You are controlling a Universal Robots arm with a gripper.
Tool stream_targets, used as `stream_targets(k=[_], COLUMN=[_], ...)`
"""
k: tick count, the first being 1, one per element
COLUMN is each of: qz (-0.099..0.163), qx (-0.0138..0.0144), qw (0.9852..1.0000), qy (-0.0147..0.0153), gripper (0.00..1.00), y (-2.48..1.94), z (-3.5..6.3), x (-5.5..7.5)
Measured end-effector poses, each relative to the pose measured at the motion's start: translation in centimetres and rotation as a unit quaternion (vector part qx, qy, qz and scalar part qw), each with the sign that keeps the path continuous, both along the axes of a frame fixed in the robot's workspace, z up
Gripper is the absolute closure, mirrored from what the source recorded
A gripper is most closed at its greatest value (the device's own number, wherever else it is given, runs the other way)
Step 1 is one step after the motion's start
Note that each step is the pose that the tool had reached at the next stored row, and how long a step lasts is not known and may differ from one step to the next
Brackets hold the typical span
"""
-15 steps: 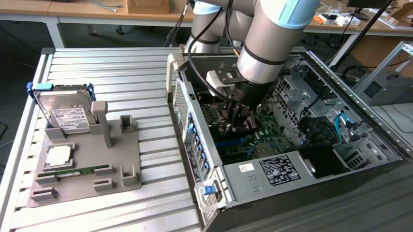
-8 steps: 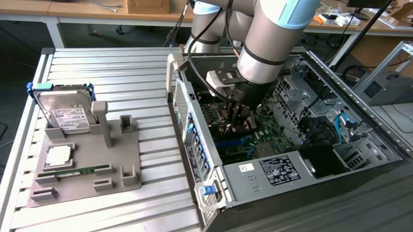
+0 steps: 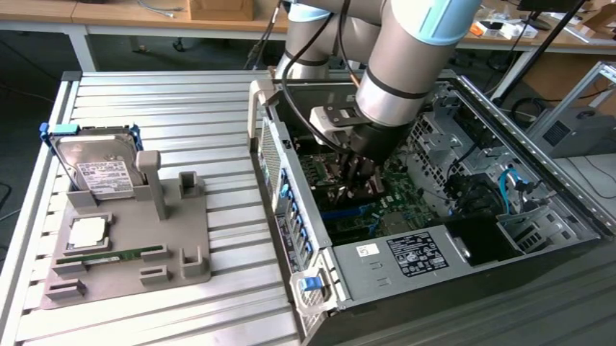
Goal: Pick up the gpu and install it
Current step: 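Insert the gpu into the slot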
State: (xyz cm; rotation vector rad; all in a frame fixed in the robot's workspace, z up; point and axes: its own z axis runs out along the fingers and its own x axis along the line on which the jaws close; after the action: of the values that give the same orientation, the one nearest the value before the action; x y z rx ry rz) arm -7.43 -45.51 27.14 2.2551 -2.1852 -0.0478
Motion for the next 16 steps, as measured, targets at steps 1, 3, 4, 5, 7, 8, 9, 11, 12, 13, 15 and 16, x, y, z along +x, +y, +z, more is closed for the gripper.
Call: stream_targets(k=[1,3,4,5,7,8,9,11,12,13,15,16], qz=[0.000,-0.002,-0.004,-0.008,-0.014,-0.015,-0.016,-0.016,-0.016,-0.016,-0.016,-0.016], qx=[0.0000,0.0000,0.0000,0.0000,-0.0001,-0.0001,0.0000,0.0000,0.0001,0.0001,0.0000,0.0001], qw=[1.0000,1.0000,1.0000,1.0000,0.9999,0.9999,0.9999,0.9999,0.9999,0.9999,0.9999,0.9999], qy=[0.0000,0.0000,0.0000,0.0000,0.0000,0.0000,0.0000,0.0000,-0.0001,-0.0001,0.0000,-0.0001], gripper=[0.73,0.73,0.73,0.73,0.73,0.73,0.73,0.73,0.73,0.73,0.73,0.73], y=[0.00,-0.01,-0.01,-0.01,-0.01,-0.01,-0.01,-0.01,-0.02,-0.04,-0.12,-0.15], z=[-0.01,-0.03,-0.04,-0.06,-0.07,-0.08,-0.08,-0.09,-0.12,-0.13,-0.18,-0.22], x=[0.01,0.11,0.14,0.18,0.22,0.24,0.25,0.25,0.25,0.25,0.26,0.25])
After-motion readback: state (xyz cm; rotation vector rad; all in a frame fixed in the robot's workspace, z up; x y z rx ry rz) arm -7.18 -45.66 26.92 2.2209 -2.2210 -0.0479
